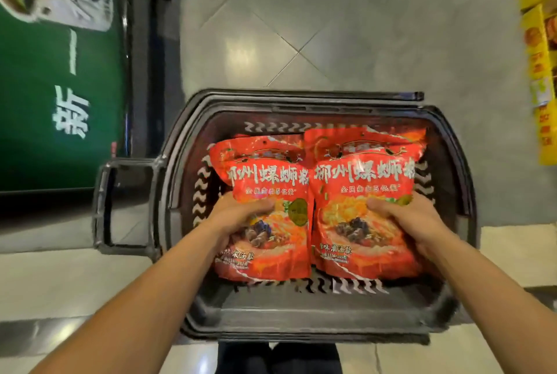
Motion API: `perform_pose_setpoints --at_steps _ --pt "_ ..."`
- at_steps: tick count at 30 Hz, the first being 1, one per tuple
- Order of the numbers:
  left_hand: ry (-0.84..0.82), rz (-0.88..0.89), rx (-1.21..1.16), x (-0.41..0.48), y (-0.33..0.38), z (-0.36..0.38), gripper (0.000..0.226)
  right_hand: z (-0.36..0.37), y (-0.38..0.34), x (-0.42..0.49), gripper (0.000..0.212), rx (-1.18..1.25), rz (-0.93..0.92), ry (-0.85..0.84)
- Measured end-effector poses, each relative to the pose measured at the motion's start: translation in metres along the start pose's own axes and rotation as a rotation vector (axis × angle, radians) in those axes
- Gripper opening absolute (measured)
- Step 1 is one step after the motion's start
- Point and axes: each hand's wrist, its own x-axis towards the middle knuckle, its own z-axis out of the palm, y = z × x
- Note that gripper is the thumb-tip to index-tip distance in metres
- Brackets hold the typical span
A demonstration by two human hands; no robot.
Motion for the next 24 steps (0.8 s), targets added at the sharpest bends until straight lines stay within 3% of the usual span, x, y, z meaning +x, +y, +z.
perform_pose_setpoints --at_steps 3,5,8,10,11,13,16,19,24 --pt "0.024 0.044 -0.011 0.016 -0.01 0.002 0.041 0.003 0.016 0.016 0.089 -0.102 0.045 -0.02" --pt "0.096 0.084 0.058 0.015 -0.014 0.005 0.043 0.006 0.017 0.01 0.103 -0.26 0.004 0.118" --pt "0.449 0.261 0.427 -0.004 -0.019 0.012 0.077 0.017 0.013 -0.018 0.085 -0.643 -0.345 0.422" --pt "0.659 0.542 0.724 -0.018 -0.02 0.019 0.079 0.034 0.012 -0.039 0.075 -0.87 -0.646 0.495" --pt "0.682 0.678 0.885 -0.021 -0.02 0.025 0.074 0.043 0.015 -0.041 0.075 -0.98 -0.709 0.463" --pt "0.574 0.821 1.175 -0.016 -0.022 0.038 0.072 0.063 0.024 -0.034 0.081 -1.147 -0.706 0.343" --pt "0.409 0.778 1.409 0.01 -0.033 0.05 0.076 0.078 0.043 -0.009 0.086 -1.272 -0.598 0.286" --pt "0.402 0.737 1.435 0.031 -0.046 0.047 0.076 0.078 0.063 0.011 0.088 -1.288 -0.518 0.337" --pt "0.481 0.852 1.381 0.053 -0.063 0.045 0.076 0.082 0.078 0.023 0.087 -1.212 -0.595 0.375"
